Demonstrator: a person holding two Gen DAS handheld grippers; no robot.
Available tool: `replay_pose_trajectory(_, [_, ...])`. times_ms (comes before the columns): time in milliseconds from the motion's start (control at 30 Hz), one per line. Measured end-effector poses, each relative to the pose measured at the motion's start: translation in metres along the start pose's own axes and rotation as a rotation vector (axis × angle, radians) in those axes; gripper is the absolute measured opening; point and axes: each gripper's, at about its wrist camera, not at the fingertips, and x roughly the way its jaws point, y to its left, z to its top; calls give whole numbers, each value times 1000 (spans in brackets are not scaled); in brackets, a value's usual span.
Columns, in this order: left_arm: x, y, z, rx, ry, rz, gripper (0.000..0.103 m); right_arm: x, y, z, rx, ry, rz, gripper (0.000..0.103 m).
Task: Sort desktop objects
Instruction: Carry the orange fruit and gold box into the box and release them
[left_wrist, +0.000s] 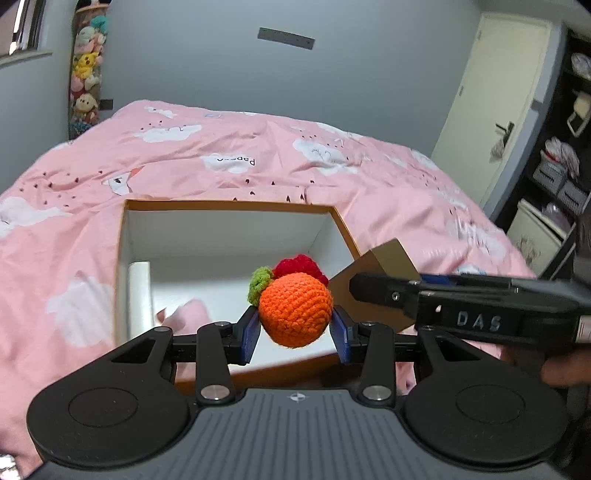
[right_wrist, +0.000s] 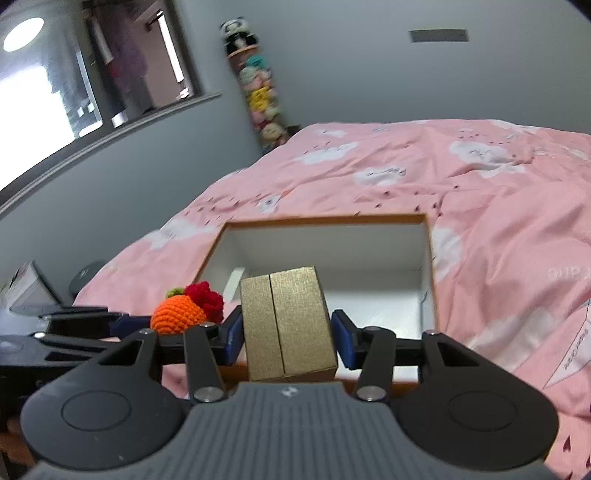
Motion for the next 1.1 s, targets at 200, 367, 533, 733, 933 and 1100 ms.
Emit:
replay_pose_trajectory(200, [62, 26, 2, -138, 107, -11, 47, 51, -23, 1, 35, 58, -102, 52])
replay_pose_trajectory(367, [86, 33, -2, -158, 151, 6, 47, 89, -35, -16, 18, 175, -179, 52])
replay_pose_trajectory(533, [94, 34, -6, -161, 173, 16, 47, 117, -38, -27, -25, 252, -252, 52])
replay_pose_trajectory(733, [95, 34, -6, -164, 180, 9, 47, 117, -30, -31, -87, 273, -312, 52])
replay_pose_trajectory(933, [99, 32, -4, -159, 189, 2, 47, 113, -29, -32, -94, 288, -329, 52])
replay_pose_trajectory(1100, [102, 27, -3, -157, 199, -4, 47, 107, -31, -30, -86, 281, -329, 52])
